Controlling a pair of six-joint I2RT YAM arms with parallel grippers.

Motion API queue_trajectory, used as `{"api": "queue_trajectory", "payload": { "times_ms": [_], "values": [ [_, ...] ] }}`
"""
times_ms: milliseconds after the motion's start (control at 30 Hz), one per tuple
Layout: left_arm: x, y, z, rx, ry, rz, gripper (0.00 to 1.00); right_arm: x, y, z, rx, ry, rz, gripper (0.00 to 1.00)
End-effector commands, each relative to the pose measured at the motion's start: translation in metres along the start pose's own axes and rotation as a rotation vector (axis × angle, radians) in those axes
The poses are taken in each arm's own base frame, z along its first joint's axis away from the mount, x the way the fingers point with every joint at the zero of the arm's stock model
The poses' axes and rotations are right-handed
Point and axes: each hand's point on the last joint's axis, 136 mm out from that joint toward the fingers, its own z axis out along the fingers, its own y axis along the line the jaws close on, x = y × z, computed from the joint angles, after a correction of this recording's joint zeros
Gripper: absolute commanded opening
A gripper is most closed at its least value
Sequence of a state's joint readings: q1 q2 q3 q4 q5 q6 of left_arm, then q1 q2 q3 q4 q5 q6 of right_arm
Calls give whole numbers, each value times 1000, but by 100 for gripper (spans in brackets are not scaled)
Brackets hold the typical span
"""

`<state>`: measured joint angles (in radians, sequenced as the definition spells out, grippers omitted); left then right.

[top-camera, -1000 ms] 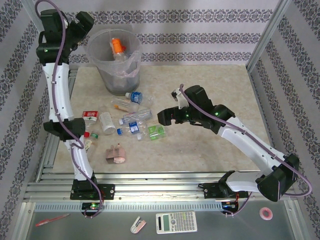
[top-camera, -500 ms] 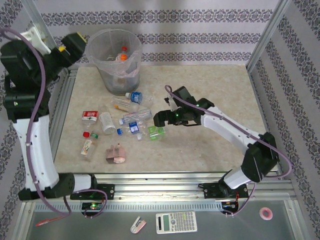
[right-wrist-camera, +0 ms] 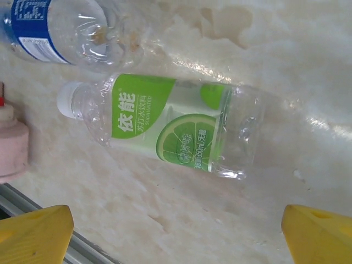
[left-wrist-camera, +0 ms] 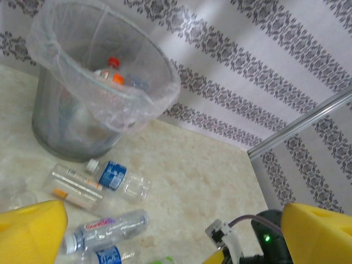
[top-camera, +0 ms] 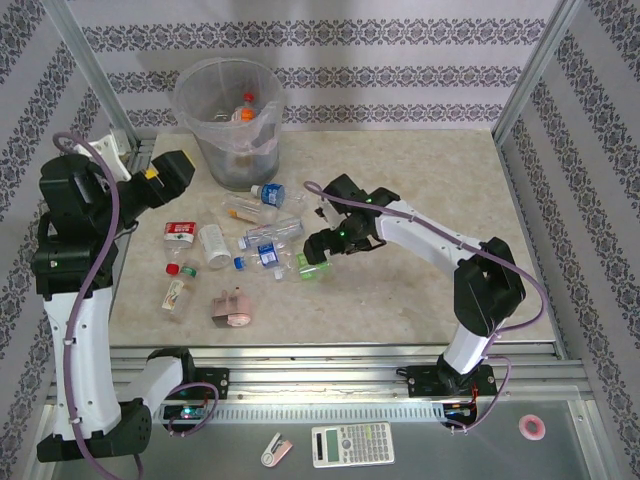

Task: Throw the plastic bottles in the bin

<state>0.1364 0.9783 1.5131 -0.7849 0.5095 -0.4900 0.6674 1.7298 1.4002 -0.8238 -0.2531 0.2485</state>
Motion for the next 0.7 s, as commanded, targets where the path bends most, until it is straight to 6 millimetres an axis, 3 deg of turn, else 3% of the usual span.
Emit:
{"api": "queue_trajectory", "payload": {
  "times_ms": [0, 167, 300, 400, 667],
  "values": [
    [33, 12, 5, -23, 113, -8, 100, 12, 4, 1, 77, 92, -285, 97],
    [49, 13, 6, -3, 143, -13, 100, 11, 4, 22, 131, 148, -495, 96],
    [59, 18, 5, -19, 175, -11, 100, -7, 0, 34, 186, 135, -614, 94],
    [63, 22, 5, -32, 181, -10, 100, -16, 8, 43, 170, 97, -721, 94],
    [64, 29, 7, -63, 182, -3, 100, -7, 21, 69, 47, 144, -897, 94]
  ]
}}
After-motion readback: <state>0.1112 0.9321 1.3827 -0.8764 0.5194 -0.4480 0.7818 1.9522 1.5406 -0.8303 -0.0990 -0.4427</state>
